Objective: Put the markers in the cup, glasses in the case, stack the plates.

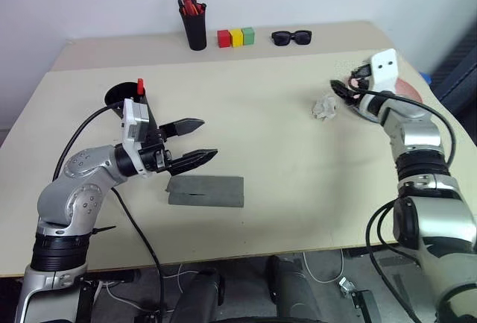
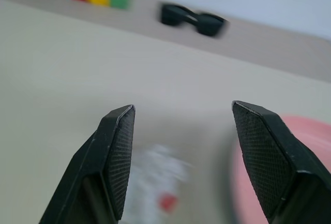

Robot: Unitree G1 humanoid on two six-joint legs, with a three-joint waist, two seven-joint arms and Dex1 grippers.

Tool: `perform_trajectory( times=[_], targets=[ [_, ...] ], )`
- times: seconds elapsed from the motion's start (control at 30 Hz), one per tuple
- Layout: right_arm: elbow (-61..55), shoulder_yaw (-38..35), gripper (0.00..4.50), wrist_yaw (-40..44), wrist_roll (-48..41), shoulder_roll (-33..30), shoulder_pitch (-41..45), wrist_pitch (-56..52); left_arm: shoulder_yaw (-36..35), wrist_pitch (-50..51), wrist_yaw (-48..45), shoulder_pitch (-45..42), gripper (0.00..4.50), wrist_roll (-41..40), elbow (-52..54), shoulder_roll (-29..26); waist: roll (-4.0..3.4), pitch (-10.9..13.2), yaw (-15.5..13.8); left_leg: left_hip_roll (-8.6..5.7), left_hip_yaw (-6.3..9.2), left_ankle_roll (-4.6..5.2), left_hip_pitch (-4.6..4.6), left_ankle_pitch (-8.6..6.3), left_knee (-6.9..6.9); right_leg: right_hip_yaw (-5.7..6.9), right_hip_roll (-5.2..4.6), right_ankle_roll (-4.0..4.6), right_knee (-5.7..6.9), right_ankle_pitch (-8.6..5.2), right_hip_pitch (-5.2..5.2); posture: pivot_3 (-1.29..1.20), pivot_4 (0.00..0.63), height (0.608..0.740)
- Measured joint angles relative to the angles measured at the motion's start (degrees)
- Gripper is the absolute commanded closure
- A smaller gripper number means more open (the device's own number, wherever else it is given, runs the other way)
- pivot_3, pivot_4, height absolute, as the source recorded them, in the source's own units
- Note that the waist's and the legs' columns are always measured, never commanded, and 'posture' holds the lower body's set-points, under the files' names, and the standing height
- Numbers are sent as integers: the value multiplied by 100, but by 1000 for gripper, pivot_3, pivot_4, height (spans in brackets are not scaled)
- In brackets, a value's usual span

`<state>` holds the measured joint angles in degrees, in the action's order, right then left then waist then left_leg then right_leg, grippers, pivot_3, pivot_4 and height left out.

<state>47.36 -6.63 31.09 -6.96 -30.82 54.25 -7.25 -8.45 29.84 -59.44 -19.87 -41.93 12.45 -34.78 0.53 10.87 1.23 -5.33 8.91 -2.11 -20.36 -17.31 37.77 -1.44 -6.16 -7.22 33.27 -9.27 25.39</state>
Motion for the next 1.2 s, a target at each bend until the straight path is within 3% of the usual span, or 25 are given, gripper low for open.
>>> perform_trajectory(
  times=[0.37, 0.47, 0.6, 0.63, 0.83, 1.03, 1.13, 1.2],
  targets=[
    [1495, 489, 1503, -968, 865, 261, 25, 373, -33, 224, 210, 73, 0, -130, 323, -96, -1, 0, 15, 0, -3, -1, 0, 1, -1, -3, 3, 5, 0, 3, 4, 0, 150, 740],
    [1779, 491, 2268, -999, 902, 291, 149, 387, -46, 239, 274, 181, 0, -157, 399, -105, -1, 0, 81, 5, -3, -1, 1, 1, -5, -4, 10, 8, 0, 4, 4, 0, 150, 740],
    [1888, 403, 4298, -888, 841, 361, 281, 389, -90, 238, 377, 221, 0, -209, 479, -104, -1, 0, 130, 6, -2, -1, 1, 0, -7, -4, 13, 9, -1, 5, 4, 0, 150, 740],
    [1889, 370, 4411, -862, 824, 361, 302, 406, -97, 238, 396, 229, 0, -215, 485, -104, -1, 0, 131, 7, -2, -1, 1, 0, -7, -4, 14, 10, -1, 5, 4, 0, 150, 740],
    [1887, 22, 4411, -760, 558, 260, 518, 598, -101, 231, 478, 295, 0, -224, 486, -71, -2, 1, 122, 6, -2, -1, 0, 0, -7, -4, 14, 10, -1, 6, 4, 0, 150, 740],
    [2032, -228, 4411, -1339, 569, -312, 793, 832, -99, 209, 490, 295, 0, -224, 484, 0, -2, 0, 118, 6, -2, 0, 0, 0, -9, -5, 14, 10, -4, 6, 3, 0, 150, 740],
    [2227, -320, 3694, -1431, 563, -406, 793, 791, -97, 208, 500, 277, 0, -224, 481, 5, -1, 0, 139, 8, -5, 0, 3, 0, -11, -7, 17, 12, -4, 6, 3, 0, 150, 740],
    [2406, -360, 2649, -1512, 559, -403, 791, 694, -82, 208, 514, 234, 0, -224, 481, 13, -2, 1, 152, 11, -14, 0, 8, 0, -17, -14, 20, 14, -3, 8, 4, 0, 150, 740]
  ],
)
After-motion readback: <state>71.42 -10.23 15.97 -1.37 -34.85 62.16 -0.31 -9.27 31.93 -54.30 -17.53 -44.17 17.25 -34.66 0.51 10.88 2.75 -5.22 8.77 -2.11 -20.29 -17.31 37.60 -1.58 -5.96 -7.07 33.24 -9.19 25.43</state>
